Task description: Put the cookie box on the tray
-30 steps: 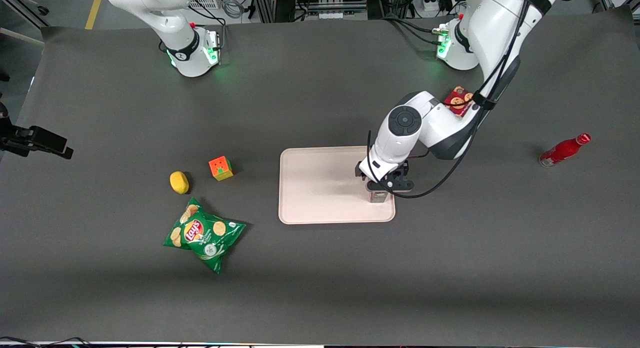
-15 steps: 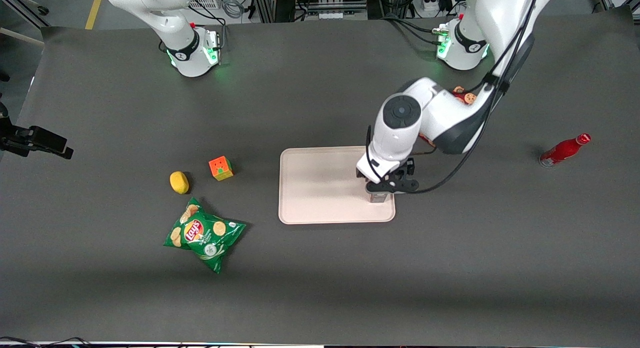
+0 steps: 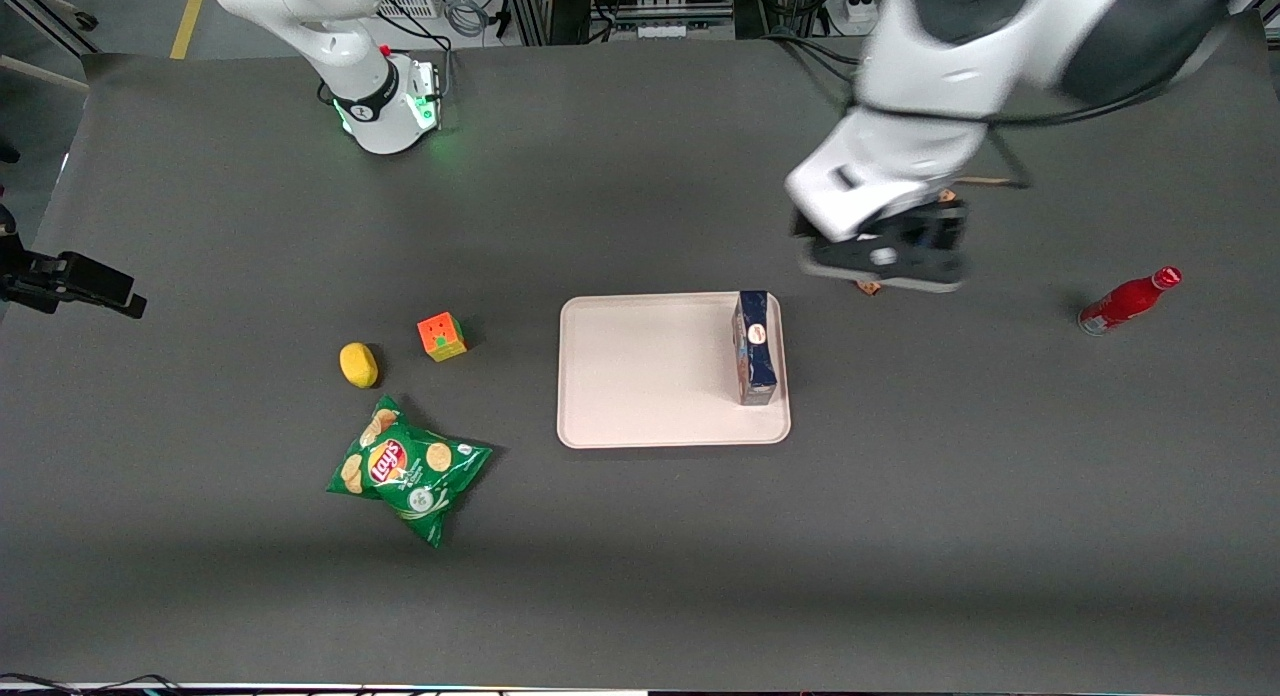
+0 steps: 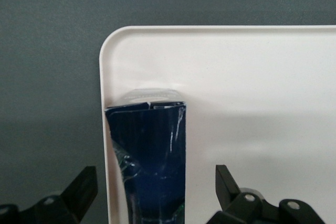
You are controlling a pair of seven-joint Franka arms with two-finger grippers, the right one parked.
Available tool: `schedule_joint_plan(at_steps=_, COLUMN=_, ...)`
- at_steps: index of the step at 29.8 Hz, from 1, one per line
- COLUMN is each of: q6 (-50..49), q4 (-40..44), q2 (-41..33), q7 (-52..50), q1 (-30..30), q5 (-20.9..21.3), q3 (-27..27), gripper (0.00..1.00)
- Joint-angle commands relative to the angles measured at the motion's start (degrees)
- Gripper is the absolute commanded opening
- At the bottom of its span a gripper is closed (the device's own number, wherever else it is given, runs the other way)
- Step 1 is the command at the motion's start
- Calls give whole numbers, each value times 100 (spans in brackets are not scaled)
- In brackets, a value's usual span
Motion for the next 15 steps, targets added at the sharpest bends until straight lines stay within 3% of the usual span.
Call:
schedule_joint_plan(at_steps=1, q6=-136, q4=-226, q2=-284, q7=912, q1=-3, q5=-300, q3=868, gripper=100)
schedule_joint_plan(at_steps=4, q6=-57, q4=-350, q2=-292, q7=956, q1=-20, q5=-546, q3=1281, gripper=100)
schedule_joint_plan(at_steps=8, q6=100, q4=-726, q2=-459, q7=903, q1=-11, q5=-590, q3=1431, gripper=100)
schedule_joint_plan(at_steps=15, q6=1312, q4=-2615, q2=-1592, q7=894, q1=-29, q5=-573, q3=1555, gripper=100)
